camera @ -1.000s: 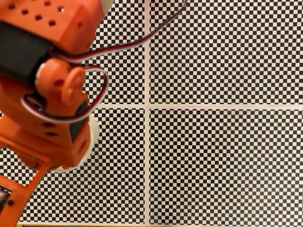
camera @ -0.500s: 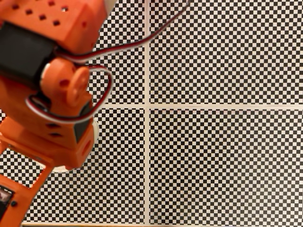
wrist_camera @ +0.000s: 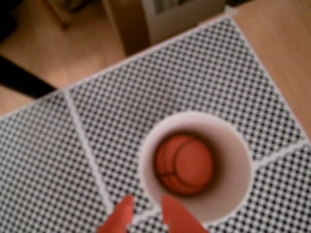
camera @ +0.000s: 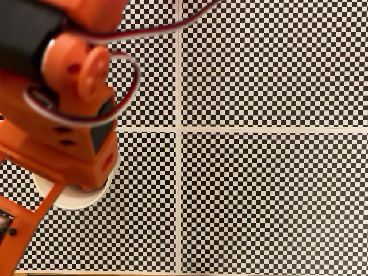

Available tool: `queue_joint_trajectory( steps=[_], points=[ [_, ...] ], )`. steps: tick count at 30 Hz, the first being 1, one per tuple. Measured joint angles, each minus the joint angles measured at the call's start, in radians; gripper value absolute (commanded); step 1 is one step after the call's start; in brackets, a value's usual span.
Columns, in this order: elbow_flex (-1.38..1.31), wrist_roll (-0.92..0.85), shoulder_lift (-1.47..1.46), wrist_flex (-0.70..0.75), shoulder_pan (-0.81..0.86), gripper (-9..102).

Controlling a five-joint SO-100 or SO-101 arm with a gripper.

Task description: Grasp basketball and place into cup.

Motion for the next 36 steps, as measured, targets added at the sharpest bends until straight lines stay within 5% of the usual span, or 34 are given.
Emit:
queue_joint_trajectory(
  steps=[9, 36],
  points=[
    [0.046, 0.002, 0.213, 0.104, -0.071, 0],
    [0.787, -0.173, 1.003, 0.098, -0.218, 0]
  ],
)
